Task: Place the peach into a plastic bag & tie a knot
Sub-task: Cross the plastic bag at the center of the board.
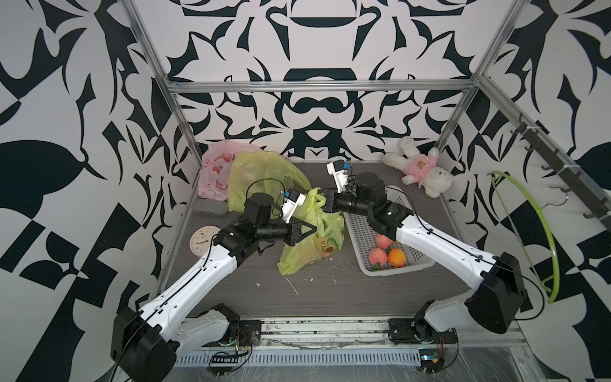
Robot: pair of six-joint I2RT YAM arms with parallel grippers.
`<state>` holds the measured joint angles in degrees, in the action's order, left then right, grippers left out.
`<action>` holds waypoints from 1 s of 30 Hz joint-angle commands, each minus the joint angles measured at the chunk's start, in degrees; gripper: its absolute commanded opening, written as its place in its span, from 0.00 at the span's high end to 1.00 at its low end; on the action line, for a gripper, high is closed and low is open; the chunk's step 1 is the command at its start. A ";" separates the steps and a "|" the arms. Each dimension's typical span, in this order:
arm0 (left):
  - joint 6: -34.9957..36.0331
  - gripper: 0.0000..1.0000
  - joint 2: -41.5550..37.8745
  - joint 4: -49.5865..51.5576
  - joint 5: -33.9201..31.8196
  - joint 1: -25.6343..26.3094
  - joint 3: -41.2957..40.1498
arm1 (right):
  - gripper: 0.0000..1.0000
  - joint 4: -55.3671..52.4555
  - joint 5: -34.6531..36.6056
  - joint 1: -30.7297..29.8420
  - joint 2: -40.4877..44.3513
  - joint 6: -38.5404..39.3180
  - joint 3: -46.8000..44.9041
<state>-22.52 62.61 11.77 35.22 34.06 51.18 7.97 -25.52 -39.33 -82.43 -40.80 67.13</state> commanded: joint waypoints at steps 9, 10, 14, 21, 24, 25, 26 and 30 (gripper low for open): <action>-3.45 1.00 -3.14 -4.09 -1.57 1.44 -3.11 | 1.00 18.34 -6.44 0.56 -0.42 -9.79 0.29; -3.28 0.98 -3.43 -3.22 -2.13 1.44 -2.81 | 1.00 18.53 -7.31 0.70 -0.63 -9.83 0.41; -0.79 0.65 -4.61 4.19 -4.28 1.36 0.18 | 1.00 17.53 -10.49 1.57 -1.23 -9.04 1.27; 5.78 0.44 -8.61 17.44 -9.29 1.27 7.58 | 1.00 12.45 -15.85 3.27 -2.32 -6.36 4.44; 7.83 0.41 -9.57 23.08 -10.86 1.18 11.05 | 1.00 10.19 -16.88 3.43 -2.27 -4.98 5.43; 8.30 0.40 -9.84 24.74 -11.57 1.18 12.06 | 1.00 9.78 -17.16 3.53 -2.21 -4.77 5.59; 9.03 0.39 -10.19 26.71 -12.57 1.18 13.29 | 1.00 9.29 -17.44 3.55 -2.22 -4.42 5.88; 11.65 0.35 -12.17 31.78 -18.33 1.17 17.89 | 1.00 7.54 -18.28 3.52 -1.96 -3.48 6.63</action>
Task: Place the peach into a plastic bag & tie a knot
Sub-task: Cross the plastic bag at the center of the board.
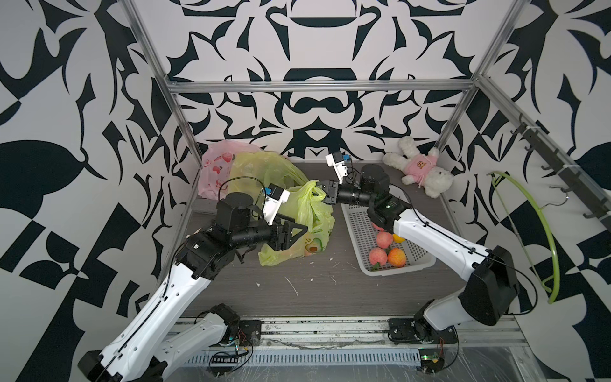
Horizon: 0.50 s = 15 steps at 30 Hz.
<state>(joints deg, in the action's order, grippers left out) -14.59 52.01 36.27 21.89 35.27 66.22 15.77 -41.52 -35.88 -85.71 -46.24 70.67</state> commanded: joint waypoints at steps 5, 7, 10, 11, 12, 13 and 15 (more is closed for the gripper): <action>7.32 0.28 -3.10 7.36 -15.34 -0.20 6.27 | 1.00 -2.33 -3.29 0.11 1.88 3.07 3.75; 9.08 0.25 -3.06 4.85 -16.92 -0.37 6.00 | 1.00 -3.27 -3.80 0.10 2.35 3.33 3.93; 11.39 0.22 -1.32 0.04 -14.41 -0.89 4.76 | 1.00 -4.78 -4.78 0.08 2.99 3.93 4.45; 11.75 0.22 -0.21 -1.50 -12.93 -1.06 4.62 | 1.00 -5.48 -5.11 0.10 3.23 4.15 4.68; 11.87 0.22 1.01 -2.95 -10.95 -1.23 4.62 | 1.00 -6.31 -5.39 0.08 3.44 4.49 4.97; 11.87 0.21 2.18 -4.19 -8.96 -1.25 4.62 | 1.00 -6.85 -5.62 0.10 3.55 4.73 5.15; 11.70 0.21 4.85 -6.89 -5.05 -1.25 4.62 | 1.00 -8.24 -6.03 0.11 4.02 5.26 5.43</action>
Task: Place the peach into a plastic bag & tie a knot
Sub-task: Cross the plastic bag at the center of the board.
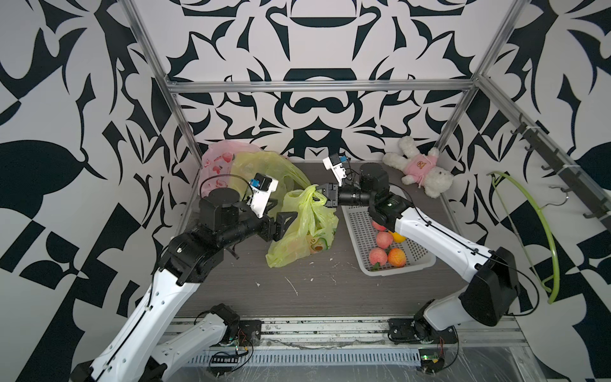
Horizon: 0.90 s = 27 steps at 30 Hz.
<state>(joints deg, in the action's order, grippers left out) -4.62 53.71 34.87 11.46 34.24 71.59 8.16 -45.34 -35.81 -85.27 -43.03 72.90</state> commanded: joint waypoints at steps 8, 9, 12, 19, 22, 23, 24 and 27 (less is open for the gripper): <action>-0.75 0.31 8.33 -8.99 13.11 -0.25 -3.64 | 1.00 -4.91 -0.06 0.04 5.15 5.23 3.64; -1.14 0.38 8.27 -9.10 13.62 -0.23 -4.31 | 1.00 -5.45 0.69 0.02 5.23 5.68 3.82; -4.05 0.68 8.04 -10.66 14.75 -0.23 -6.68 | 1.00 -6.76 2.05 -0.02 5.25 6.76 4.67; -8.14 0.97 8.51 -13.53 18.51 -0.14 -8.62 | 1.00 -9.15 7.53 0.00 5.58 8.41 5.65; -10.25 0.98 8.13 -16.52 20.01 0.12 -10.07 | 1.00 -7.37 10.29 0.04 6.49 7.34 4.37; -10.83 0.97 8.24 -17.23 20.43 0.33 -10.43 | 1.00 -6.07 11.15 0.04 6.77 6.58 3.65; -11.13 0.97 8.39 -17.56 20.40 0.63 -10.63 | 1.00 -4.74 11.47 -0.02 6.92 5.81 3.04; -12.35 0.94 9.11 -19.10 20.21 1.39 -11.73 | 1.00 -0.83 11.73 -0.09 6.90 3.04 1.71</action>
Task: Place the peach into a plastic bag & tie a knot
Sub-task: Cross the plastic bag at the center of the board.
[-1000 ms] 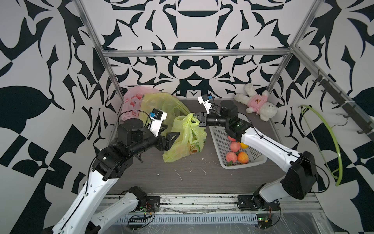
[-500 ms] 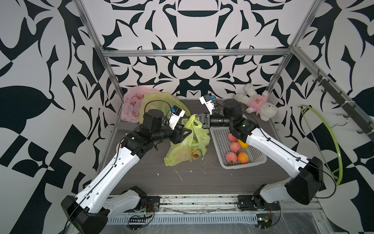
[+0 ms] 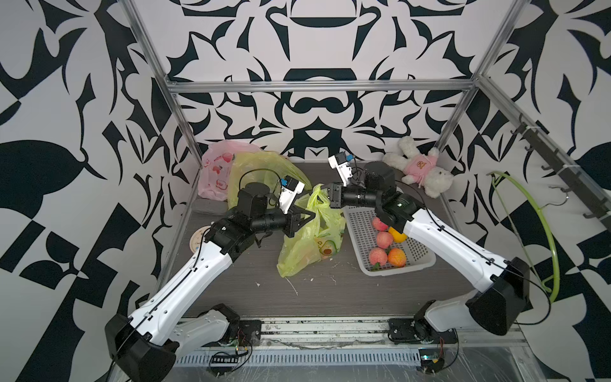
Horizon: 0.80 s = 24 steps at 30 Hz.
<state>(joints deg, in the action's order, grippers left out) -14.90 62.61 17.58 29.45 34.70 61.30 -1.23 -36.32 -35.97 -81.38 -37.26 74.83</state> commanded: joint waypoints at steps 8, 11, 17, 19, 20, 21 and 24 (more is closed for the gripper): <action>-5.91 0.89 1.08 -10.29 -0.07 1.34 -7.03 | 1.00 21.78 -2.70 -0.46 1.12 -14.01 -3.21; -6.69 0.86 1.78 -11.80 -1.14 1.34 -8.70 | 1.00 25.38 -3.41 -0.43 1.23 -17.45 -4.57; -8.97 0.97 1.61 -15.65 -7.10 1.17 -12.90 | 1.00 32.59 -6.80 -0.51 -0.72 -24.47 -6.71; -9.76 1.00 1.93 -15.89 -9.17 0.79 -13.59 | 1.00 35.13 -7.63 -0.51 -1.46 -26.24 -8.18; -10.19 1.00 2.48 -15.91 -9.91 0.43 -14.06 | 1.00 36.82 -8.13 -0.51 -2.09 -27.27 -8.82; -10.84 1.00 3.23 -15.62 -11.15 0.01 -14.55 | 1.00 38.70 -8.87 -0.55 -2.72 -28.26 -9.23; -12.59 1.00 5.41 -16.38 -12.98 -0.94 -16.63 | 1.00 44.62 -10.34 -0.54 -5.29 -30.74 -11.15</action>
<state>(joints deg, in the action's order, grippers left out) -25.19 65.21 -1.91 20.69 34.63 47.90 27.53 -42.89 -36.29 -86.89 -62.85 63.55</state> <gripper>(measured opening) 0.042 0.047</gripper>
